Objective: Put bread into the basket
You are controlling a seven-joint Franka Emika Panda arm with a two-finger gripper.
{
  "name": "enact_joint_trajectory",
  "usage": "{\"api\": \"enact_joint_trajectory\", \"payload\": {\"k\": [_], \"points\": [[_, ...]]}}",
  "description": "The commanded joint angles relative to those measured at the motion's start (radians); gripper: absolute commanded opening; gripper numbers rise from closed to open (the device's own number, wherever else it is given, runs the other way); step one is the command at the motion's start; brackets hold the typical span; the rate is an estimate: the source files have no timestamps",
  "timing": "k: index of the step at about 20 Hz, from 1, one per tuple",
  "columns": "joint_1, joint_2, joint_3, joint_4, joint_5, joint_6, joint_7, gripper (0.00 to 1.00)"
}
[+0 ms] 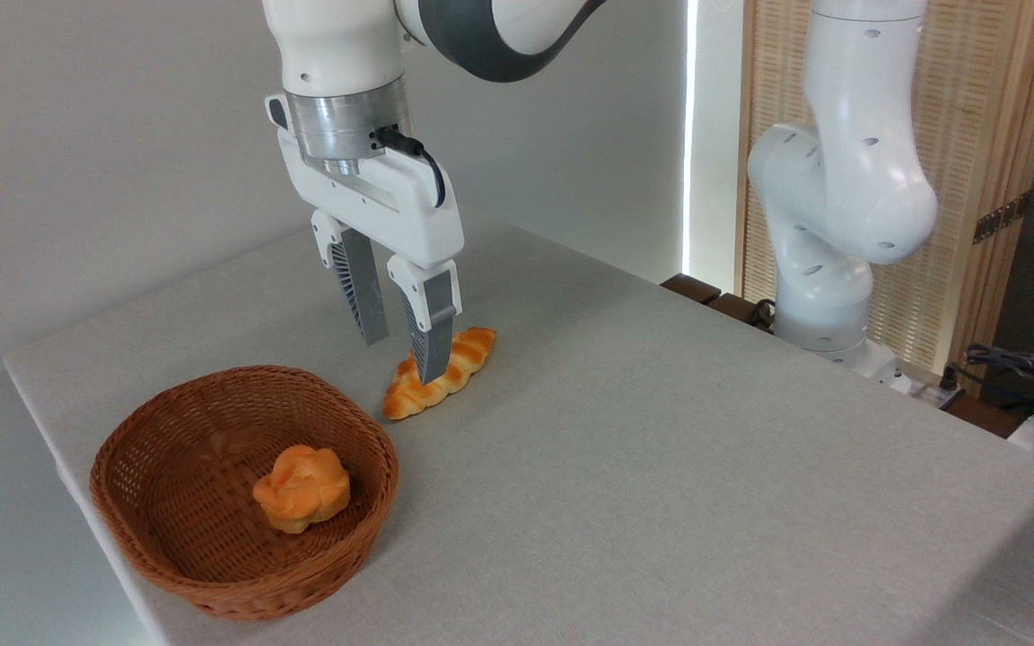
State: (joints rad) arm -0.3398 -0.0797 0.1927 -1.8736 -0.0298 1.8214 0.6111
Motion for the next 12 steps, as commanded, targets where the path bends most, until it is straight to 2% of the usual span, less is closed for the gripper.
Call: {"api": "enact_joint_trajectory", "payload": {"k": [1,8,12], "points": [[-0.008,0.009,0.008,0.021,-0.002,-0.02,-0.002,1.0],[-0.018,0.034,-0.004,0.019,-0.002,-0.024,-0.001,1.0],[-0.018,0.049,-0.039,0.007,-0.004,-0.027,-0.011,1.0]]}}
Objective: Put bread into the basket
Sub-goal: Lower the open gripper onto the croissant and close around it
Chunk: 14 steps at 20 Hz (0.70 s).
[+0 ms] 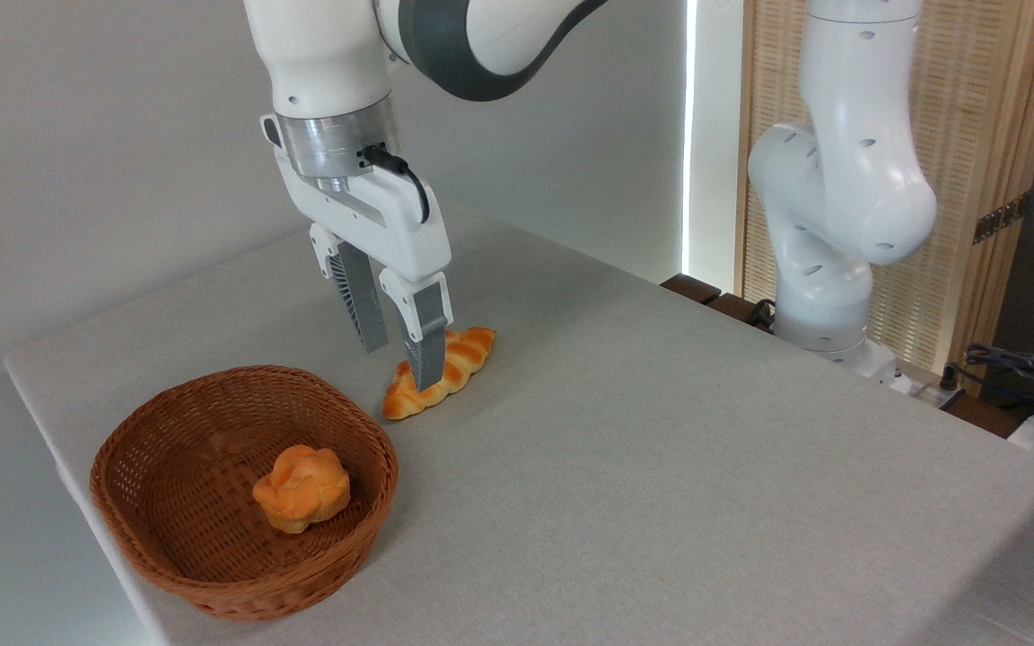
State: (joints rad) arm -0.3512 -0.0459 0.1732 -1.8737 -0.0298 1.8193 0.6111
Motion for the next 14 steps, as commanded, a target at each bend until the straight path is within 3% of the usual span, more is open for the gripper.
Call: {"api": "enact_joint_trajectory", "payload": {"k": [1,3,14], "points": [[-0.006,0.015,-0.024,-0.004,-0.022,-0.023,-0.022,1.0],[-0.008,0.014,-0.026,-0.027,-0.097,-0.018,-0.044,1.0],[-0.101,-0.035,-0.054,-0.263,-0.11,0.123,-0.047,1.0]]}}
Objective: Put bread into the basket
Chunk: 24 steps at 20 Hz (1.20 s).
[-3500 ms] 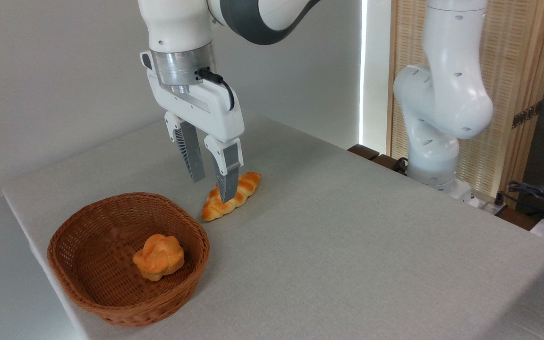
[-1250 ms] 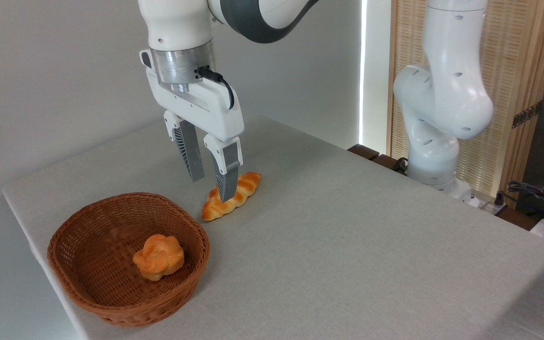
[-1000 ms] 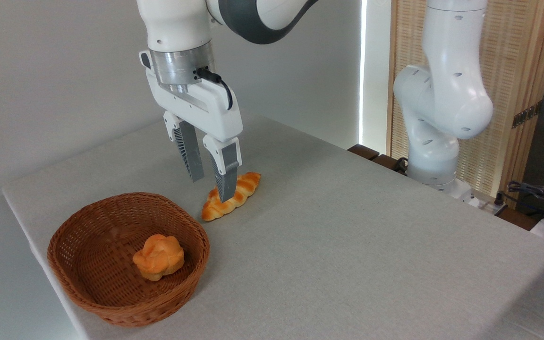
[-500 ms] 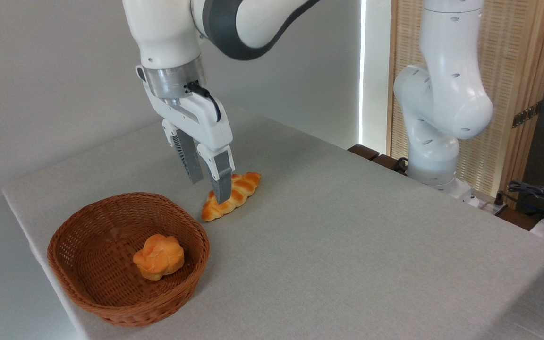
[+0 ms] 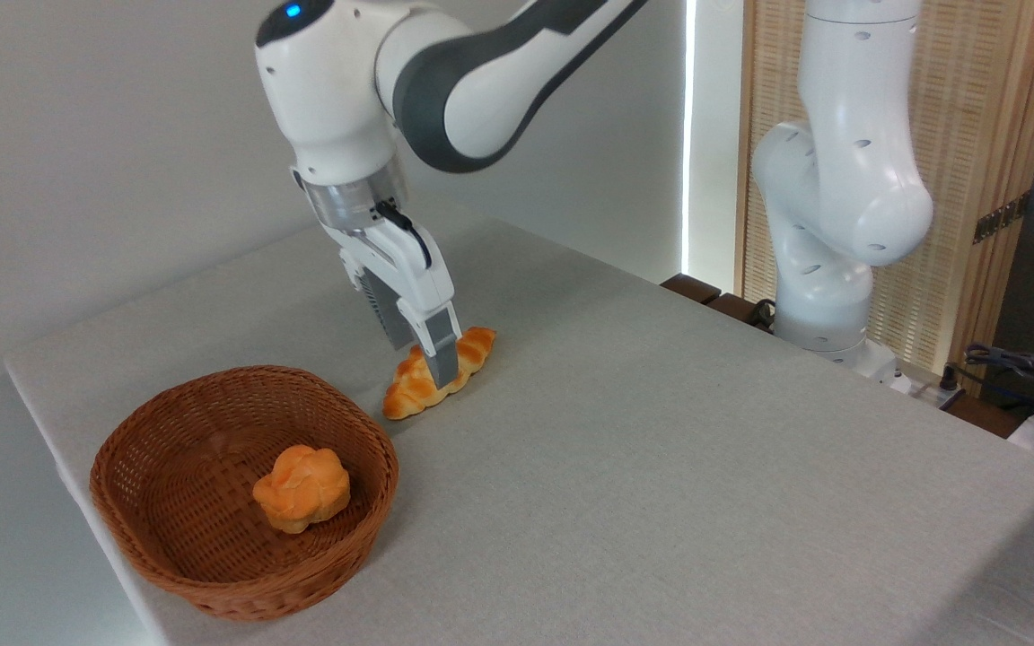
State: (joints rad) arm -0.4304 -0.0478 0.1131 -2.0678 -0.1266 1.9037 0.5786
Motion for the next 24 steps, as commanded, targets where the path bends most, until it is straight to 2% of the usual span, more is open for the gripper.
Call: {"api": "enact_joint_trajectory", "payload": {"k": [1,5,13,14,18,19,24], "points": [[-0.031,-0.027,0.007,-0.071,-0.014,0.043,-0.013,1.0],[-0.047,-0.006,0.007,-0.069,-0.033,0.069,-0.013,1.0],[-0.087,0.039,0.007,-0.064,-0.033,0.112,-0.014,1.0],[-0.087,0.039,0.007,-0.064,-0.033,0.113,-0.014,0.94],[-0.087,0.036,0.007,-0.061,-0.033,0.115,-0.011,0.55],[-0.087,0.036,0.007,-0.061,-0.033,0.115,-0.009,0.49],[-0.087,0.036,0.007,-0.06,-0.033,0.114,-0.005,0.49]]}}
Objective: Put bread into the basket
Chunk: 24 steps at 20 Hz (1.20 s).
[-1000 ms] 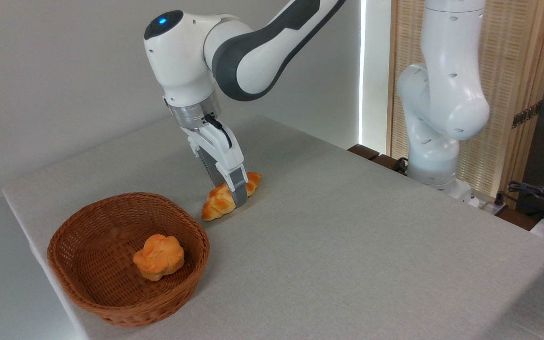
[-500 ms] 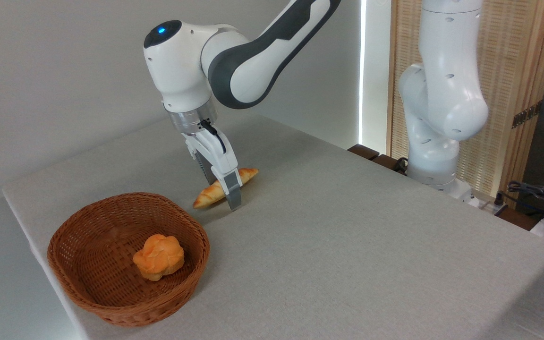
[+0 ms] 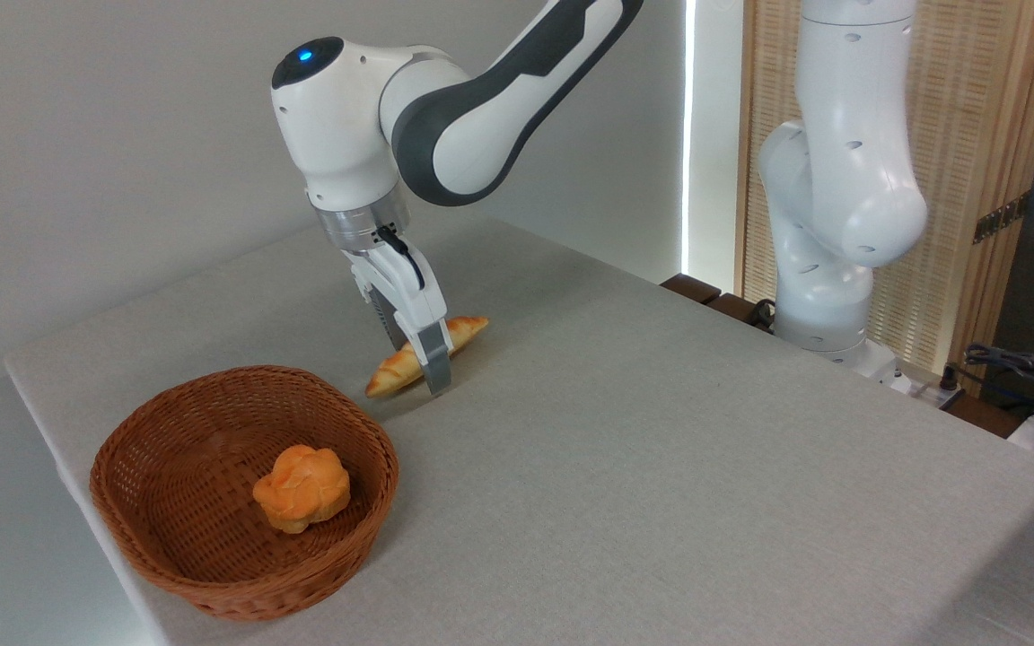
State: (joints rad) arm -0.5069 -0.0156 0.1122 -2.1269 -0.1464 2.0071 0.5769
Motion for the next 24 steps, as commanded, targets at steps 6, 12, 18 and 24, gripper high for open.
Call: {"api": "enact_joint_trajectory", "payload": {"k": [6,12,18,24], "points": [[-0.009,-0.001,0.009,0.002,-0.013,0.009,-0.003,0.5],[-0.001,-0.011,0.017,0.027,-0.012,-0.005,-0.009,0.32],[0.004,-0.014,0.021,0.054,-0.004,-0.016,-0.009,0.32],[0.004,-0.027,0.049,0.114,-0.002,-0.165,0.003,0.33]]}}
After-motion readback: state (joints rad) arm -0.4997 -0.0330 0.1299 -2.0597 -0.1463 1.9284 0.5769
